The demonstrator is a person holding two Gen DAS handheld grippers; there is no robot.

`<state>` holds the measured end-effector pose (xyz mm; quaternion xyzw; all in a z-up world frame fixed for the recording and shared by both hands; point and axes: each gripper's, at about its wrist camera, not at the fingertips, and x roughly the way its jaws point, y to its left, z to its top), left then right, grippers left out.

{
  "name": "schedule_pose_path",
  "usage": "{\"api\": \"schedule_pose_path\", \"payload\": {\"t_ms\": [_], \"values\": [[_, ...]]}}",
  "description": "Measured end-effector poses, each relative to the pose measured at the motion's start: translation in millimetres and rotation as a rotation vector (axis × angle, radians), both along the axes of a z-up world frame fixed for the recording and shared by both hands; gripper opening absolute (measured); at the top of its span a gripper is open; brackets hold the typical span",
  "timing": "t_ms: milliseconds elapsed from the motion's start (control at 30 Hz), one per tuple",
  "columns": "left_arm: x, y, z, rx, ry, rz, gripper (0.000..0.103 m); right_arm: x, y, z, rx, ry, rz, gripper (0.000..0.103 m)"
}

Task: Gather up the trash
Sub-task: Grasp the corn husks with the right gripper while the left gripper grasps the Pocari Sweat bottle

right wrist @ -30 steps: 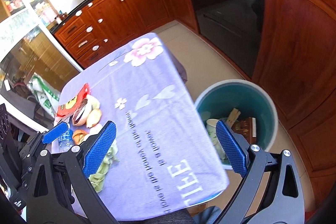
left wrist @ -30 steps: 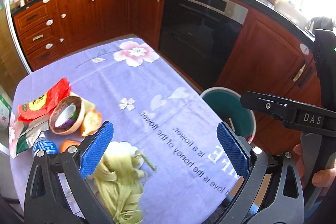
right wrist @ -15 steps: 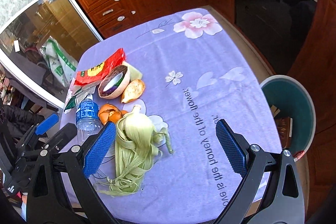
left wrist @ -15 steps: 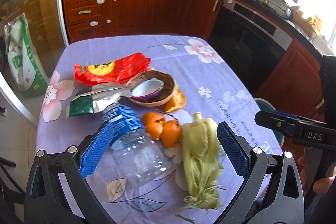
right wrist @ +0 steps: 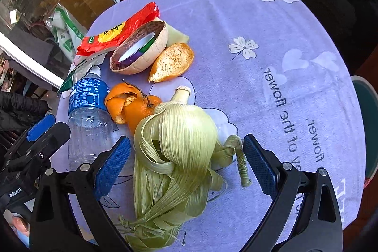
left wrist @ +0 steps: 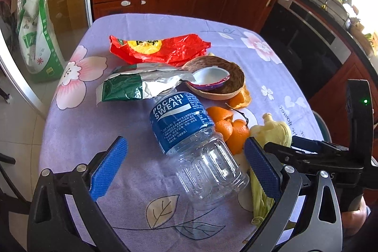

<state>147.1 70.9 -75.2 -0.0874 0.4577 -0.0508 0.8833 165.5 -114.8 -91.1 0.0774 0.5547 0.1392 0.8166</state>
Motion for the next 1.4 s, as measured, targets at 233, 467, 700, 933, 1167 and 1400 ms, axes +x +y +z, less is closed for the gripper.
{"api": "schedule_pose_path", "payload": {"t_ms": [233, 467, 700, 933, 1167, 1400], "values": [[6.1, -4.6, -13.2, -0.009, 0.039, 0.004, 0.099, -1.9, 3.5, -6.7, -0.011, -0.010, 0.039, 0.076], [11.1, -8.9, -23.3, 0.005, 0.071, 0.022, 0.099, -8.9, -1.0, 4.0, 0.028, -0.018, 0.075, 0.039], [13.3, -10.7, -30.3, 0.006, 0.094, 0.037, 0.099, -15.5, -3.9, 9.7, 0.045, -0.028, 0.087, 0.025], [18.9, -15.4, -38.8, 0.002, 0.123, 0.038, 0.099, -16.2, -13.7, 8.1, 0.014, -0.021, 0.064, 0.026], [18.3, -17.9, -43.7, 0.010, 0.135, 0.032, 0.098, -9.8, -11.7, 7.2, 0.000, -0.034, 0.055, 0.064], [15.0, -8.1, -45.5, 0.012, 0.152, 0.044, 0.098, 5.9, -3.1, -6.4, -0.002, -0.025, 0.051, 0.070]]}}
